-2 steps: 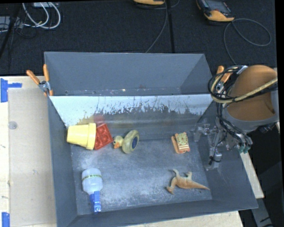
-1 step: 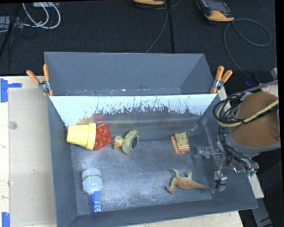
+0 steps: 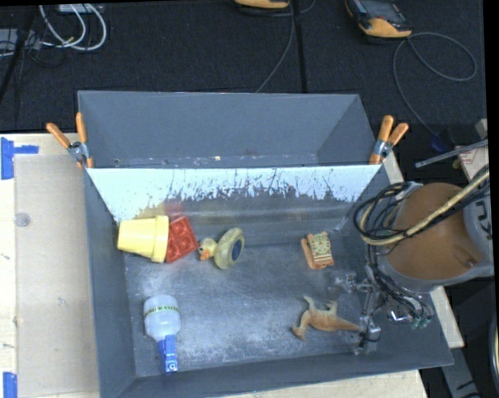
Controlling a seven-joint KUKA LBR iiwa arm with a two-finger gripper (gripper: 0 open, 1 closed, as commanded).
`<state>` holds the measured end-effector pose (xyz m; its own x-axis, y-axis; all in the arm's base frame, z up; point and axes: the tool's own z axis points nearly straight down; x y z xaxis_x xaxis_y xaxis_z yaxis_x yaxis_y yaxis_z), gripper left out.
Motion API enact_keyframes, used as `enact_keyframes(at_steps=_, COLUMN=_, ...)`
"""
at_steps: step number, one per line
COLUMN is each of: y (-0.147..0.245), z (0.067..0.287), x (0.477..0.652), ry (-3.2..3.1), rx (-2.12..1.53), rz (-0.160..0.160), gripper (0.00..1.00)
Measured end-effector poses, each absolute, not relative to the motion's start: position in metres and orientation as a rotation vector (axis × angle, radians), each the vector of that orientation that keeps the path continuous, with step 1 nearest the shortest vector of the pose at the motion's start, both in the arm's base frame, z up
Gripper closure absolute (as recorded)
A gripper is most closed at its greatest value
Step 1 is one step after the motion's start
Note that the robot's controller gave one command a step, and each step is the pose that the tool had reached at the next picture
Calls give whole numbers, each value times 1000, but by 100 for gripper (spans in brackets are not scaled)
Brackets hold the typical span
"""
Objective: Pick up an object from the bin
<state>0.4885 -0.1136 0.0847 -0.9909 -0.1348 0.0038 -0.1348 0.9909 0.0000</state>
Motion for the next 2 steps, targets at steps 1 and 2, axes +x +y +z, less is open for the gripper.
enact_keyframes(at_steps=1, y=-71, z=70, x=478, ry=-3138, rx=228, rz=-3, gripper=100)
enact_keyframes(at_steps=2, y=-71, z=70, x=478, ry=-3138, rx=230, rz=-3, gripper=100)
